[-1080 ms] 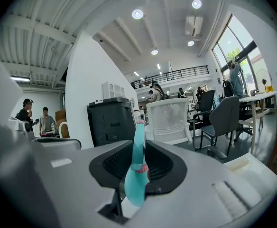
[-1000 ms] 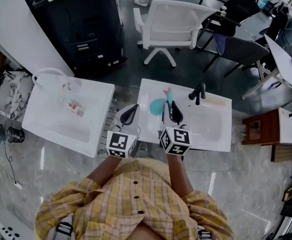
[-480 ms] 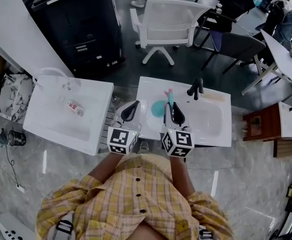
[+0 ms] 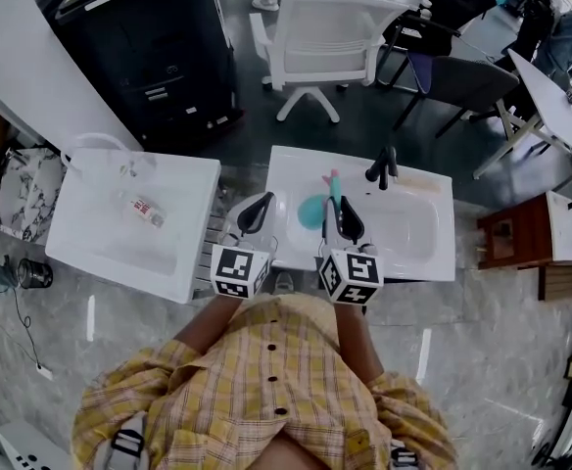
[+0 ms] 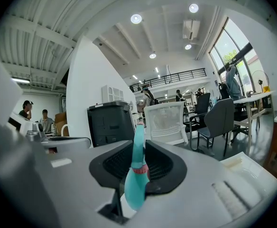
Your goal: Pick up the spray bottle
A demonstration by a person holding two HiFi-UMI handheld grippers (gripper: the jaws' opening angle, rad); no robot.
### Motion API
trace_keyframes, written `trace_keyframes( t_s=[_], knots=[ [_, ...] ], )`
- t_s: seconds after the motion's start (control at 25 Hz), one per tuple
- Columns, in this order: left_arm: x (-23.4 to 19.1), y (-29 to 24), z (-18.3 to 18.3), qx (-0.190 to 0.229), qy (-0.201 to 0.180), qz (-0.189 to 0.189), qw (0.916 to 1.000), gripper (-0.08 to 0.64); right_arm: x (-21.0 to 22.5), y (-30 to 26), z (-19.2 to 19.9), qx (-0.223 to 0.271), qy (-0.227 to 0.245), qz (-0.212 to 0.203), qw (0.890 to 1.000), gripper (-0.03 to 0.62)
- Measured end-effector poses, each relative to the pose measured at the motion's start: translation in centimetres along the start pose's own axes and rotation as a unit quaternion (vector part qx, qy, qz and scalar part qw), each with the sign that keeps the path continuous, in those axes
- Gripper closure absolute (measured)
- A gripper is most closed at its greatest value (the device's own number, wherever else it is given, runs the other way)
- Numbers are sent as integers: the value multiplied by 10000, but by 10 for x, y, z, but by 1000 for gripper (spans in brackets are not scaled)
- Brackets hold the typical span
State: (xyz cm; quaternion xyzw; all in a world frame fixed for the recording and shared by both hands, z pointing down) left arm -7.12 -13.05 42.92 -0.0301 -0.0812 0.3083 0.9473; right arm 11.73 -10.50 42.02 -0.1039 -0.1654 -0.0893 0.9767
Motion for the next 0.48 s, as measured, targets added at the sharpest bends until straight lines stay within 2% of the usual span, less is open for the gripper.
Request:
trace_keyframes(
  t_s=[0.48],
  knots=[
    [1,-6,-1,17,-21,-13,10000,561,7,-3,0,6,-4,39,10000,515]
  ],
)
Point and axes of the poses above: the fingertips, and each gripper's own axes: y backward along the fingers, x to its right, z out of its underside, the point moved 8 cm from there along y, backward along the fingers, and after that the axes turned 10 degrees about -y, right-handed, at the moved point
